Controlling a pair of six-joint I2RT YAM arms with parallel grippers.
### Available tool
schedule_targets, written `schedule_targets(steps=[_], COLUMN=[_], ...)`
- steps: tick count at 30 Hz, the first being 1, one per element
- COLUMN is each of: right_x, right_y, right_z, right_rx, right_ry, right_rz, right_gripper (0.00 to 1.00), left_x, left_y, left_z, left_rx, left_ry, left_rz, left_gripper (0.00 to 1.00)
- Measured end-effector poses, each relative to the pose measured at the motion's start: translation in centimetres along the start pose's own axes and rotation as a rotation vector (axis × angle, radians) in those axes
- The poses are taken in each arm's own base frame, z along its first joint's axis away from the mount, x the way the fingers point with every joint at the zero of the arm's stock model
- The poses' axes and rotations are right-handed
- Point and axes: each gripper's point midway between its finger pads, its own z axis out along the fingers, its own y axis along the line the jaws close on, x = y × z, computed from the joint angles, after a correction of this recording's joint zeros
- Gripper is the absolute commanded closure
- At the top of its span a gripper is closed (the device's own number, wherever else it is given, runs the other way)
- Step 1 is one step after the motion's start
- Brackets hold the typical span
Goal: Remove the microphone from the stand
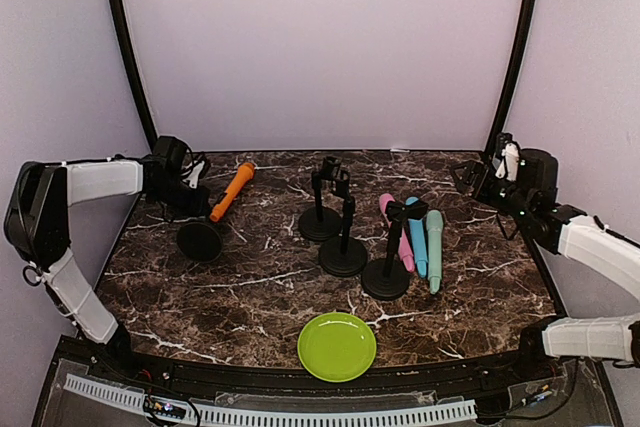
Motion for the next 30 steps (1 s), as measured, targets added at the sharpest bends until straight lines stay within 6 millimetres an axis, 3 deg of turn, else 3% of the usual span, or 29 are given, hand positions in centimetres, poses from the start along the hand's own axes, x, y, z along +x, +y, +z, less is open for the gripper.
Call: schedule_targets(steps=[7, 14, 17, 19, 21, 25, 30], right_x=[-0.5, -0.6, -0.6, -0.6, -0.6, -0.7, -0.7], right_y=[0.1, 0.0, 0.0, 0.0, -0.1, -0.1, -0.3], right_z=[-0.5, -0.9, -0.9, -0.9, -0.9, -1.2, -1.4], right_rx=[-0.001, 0.006, 0.006, 0.007, 0.009, 0.014, 0.019], right_ry=[-0.021, -0.033, -0.033, -0.033, -0.035, -0.042, -0.047], right_rz=[-0.001, 0.001, 0.002, 0.001, 0.001, 0.001, 0.001], right_gripper=[0.01, 0.02, 0.01, 0.01, 0.01, 0.01, 0.01], left_x=[-2.2, -2.6, -2.8, -2.7, -2.5, -1.3, 0.0], left_y=[-1.7, -2.4, -2.4, -2.3, -2.3, -2.4, -2.2], left_z=[-2.9, -4.6, -4.5, -4.0, -3.3, -2.2, -1.5], left_rx=[-0.028, -0.033, -0.036, -0.037, -0.033, -0.015, -0.014], left_ry=[-0.153, -0.245, -0.245, -0.220, -0.192, -0.126, -0.059], left_rz=[0.087, 0.119, 0.118, 0.116, 0.108, 0.091, 0.077], left_gripper=[1.00, 0.99, 0.86, 0.69, 0.60, 0.45, 0.33])
